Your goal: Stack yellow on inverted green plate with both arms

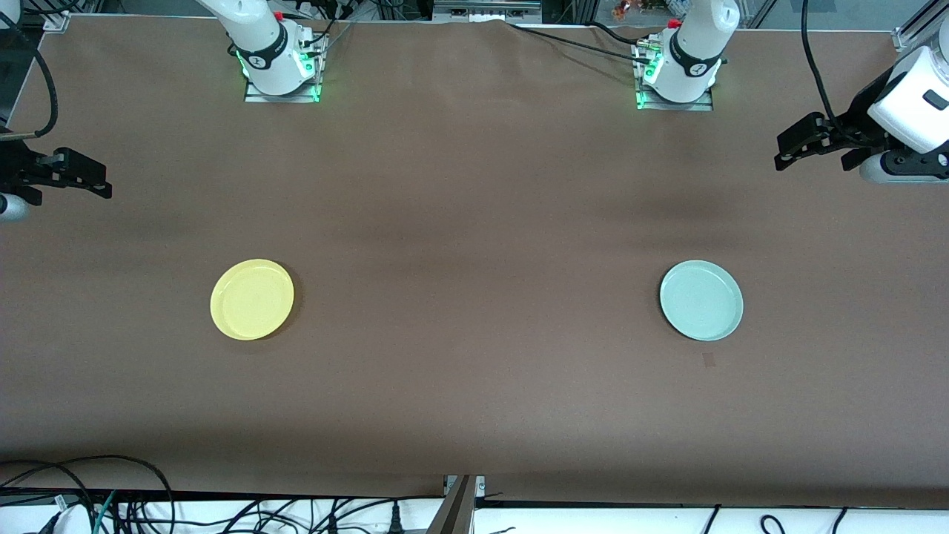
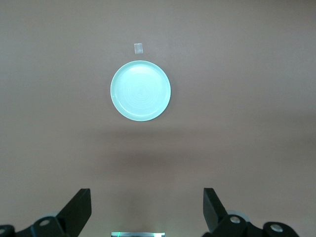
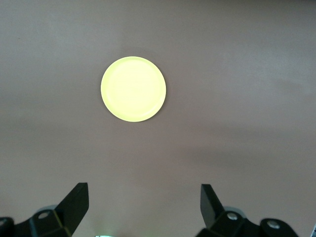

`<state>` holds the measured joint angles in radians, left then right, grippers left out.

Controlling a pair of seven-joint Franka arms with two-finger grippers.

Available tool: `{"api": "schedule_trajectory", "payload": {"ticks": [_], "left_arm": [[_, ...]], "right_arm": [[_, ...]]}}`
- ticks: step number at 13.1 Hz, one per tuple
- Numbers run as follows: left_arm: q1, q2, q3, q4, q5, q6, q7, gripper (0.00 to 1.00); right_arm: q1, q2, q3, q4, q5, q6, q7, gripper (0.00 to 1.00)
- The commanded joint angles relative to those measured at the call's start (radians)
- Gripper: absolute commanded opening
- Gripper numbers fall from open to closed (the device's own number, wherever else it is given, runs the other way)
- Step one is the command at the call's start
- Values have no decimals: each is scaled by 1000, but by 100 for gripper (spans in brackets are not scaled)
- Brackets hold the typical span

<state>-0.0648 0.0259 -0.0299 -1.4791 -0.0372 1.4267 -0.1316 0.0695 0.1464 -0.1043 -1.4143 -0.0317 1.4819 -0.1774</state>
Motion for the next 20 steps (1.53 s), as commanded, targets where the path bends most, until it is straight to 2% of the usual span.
{"api": "schedule_trajectory", "payload": {"ticks": [1,20], "left_arm": [[2,-13,-18,-7,25,-19,0,100],[10,12,-19,10,27,-12,12,100]], "right_arm": [[-4,-2,2,11,3,-12,2,100],[-4,-2,2,11,4,-12,6,100]]}}
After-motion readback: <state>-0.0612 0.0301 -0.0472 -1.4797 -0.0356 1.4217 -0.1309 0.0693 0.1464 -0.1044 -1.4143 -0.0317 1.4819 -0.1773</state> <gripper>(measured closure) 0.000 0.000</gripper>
